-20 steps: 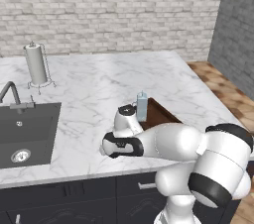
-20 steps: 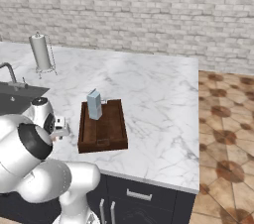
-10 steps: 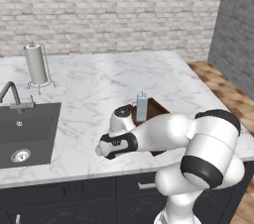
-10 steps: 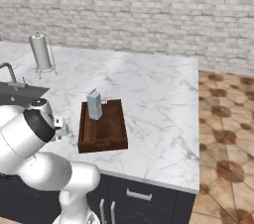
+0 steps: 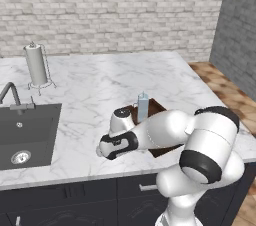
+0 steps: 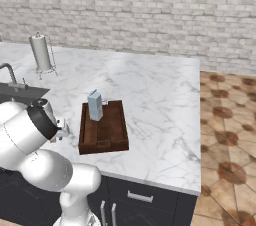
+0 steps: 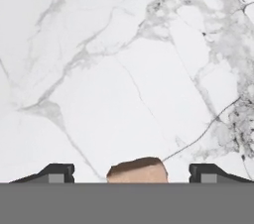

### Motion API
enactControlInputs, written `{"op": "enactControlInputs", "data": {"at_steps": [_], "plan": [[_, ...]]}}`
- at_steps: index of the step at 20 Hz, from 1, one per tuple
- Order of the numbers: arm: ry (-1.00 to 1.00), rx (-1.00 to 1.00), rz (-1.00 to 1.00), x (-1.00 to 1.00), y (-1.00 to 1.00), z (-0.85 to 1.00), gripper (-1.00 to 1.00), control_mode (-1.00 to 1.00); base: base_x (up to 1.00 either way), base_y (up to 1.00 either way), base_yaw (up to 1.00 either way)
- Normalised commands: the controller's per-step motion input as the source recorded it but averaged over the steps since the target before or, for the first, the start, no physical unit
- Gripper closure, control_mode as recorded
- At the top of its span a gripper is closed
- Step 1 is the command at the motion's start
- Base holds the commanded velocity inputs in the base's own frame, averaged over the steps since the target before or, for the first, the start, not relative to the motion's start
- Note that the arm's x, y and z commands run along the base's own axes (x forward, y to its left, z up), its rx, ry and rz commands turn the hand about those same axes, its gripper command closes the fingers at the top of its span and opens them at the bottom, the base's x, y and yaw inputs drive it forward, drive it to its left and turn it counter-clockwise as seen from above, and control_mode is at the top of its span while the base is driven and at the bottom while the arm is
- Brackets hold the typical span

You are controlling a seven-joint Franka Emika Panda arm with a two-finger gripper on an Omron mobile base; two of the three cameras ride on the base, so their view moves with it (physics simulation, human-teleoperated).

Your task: Take out the milk from the fridge and place it on the tray on the counter. Then take the sugar cube near the tray and place it in the tray.

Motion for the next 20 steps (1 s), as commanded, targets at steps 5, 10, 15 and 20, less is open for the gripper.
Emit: {"op": "enactControlInputs", "data": {"at_steps": [5, 10, 15, 20], "plan": [[0.0, 0.0, 0.0, 0.0, 0.0, -0.01, 1.0, -1.0, 0.0, 0.0, 0.0], [0.0, 0.0, -0.01, -0.18, 0.0, 0.0, 1.0, -1.0, 0.0, 0.0, 0.0], [0.0, 0.0, -0.09, -0.35, 0.03, 0.21, 1.0, -1.0, 0.0, 0.0, 0.0], [-0.01, 0.0, -0.17, -0.4, -0.03, 0.84, 1.0, -1.0, 0.0, 0.0, 0.0]]}}
